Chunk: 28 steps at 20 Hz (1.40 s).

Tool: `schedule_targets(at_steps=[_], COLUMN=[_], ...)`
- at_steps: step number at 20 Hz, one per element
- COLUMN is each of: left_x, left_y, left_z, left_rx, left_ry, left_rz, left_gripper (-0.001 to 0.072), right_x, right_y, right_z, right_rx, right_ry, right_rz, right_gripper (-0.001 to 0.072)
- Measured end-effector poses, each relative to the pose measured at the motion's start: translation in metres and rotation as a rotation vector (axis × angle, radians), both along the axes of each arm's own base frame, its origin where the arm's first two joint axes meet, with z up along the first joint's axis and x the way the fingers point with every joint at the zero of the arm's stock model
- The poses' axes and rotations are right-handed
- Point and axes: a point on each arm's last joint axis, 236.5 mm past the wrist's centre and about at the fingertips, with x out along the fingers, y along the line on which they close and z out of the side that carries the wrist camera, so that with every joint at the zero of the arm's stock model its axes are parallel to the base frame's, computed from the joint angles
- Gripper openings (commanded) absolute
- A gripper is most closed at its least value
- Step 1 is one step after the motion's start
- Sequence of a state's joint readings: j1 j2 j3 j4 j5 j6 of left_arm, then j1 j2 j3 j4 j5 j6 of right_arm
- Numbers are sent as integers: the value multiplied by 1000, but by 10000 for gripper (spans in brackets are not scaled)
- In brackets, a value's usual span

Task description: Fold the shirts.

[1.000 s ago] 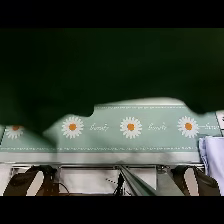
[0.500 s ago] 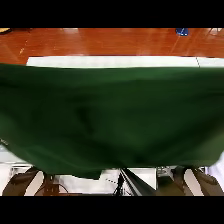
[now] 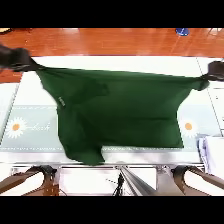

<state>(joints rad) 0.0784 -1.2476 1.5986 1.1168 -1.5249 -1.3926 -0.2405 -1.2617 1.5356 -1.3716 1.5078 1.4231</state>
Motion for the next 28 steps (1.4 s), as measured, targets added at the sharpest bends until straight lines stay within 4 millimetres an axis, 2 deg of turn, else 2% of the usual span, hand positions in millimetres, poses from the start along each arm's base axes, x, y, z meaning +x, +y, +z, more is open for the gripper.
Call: schedule_targets(at_steps=[3,5,8,11,14,18,23,24,25,26,28], left_x=[57,88,124,145,146,115,89,85,81,77,67], left_y=[-16,-26,-40,-48,-45,-31,-33,-33,-33,-33,-29], left_z=[-56,-89,-122,-148,-168,-187,-204,-207,-209,-211,-210], left_rx=[-11,-16,-22,-17,3,41,51,51,50,49,49], left_ry=[9,-4,-49,-73,-42,113,244,269,291,308,351], left_rz=[13,30,59,70,61,9,-28,-27,-27,-27,-31], left_gripper=[22,22,23,23,23,23,31,145,372,478,478], right_x=[53,83,113,127,122,88,54,48,41,36,19], right_y=[-4,-6,-11,-14,-13,-4,8,8,8,6,6], right_z=[-39,-61,-92,-119,-135,-141,-148,-151,-152,-153,-153], right_rx=[38,61,81,89,91,93,105,102,98,89,80], right_ry=[-48,-84,-114,-108,-61,75,225,254,284,310,376], right_rz=[-37,-64,-98,-111,-93,-17,8,11,15,14,42], right_gripper=[20,20,20,20,19,19,20,48,221,371,396])
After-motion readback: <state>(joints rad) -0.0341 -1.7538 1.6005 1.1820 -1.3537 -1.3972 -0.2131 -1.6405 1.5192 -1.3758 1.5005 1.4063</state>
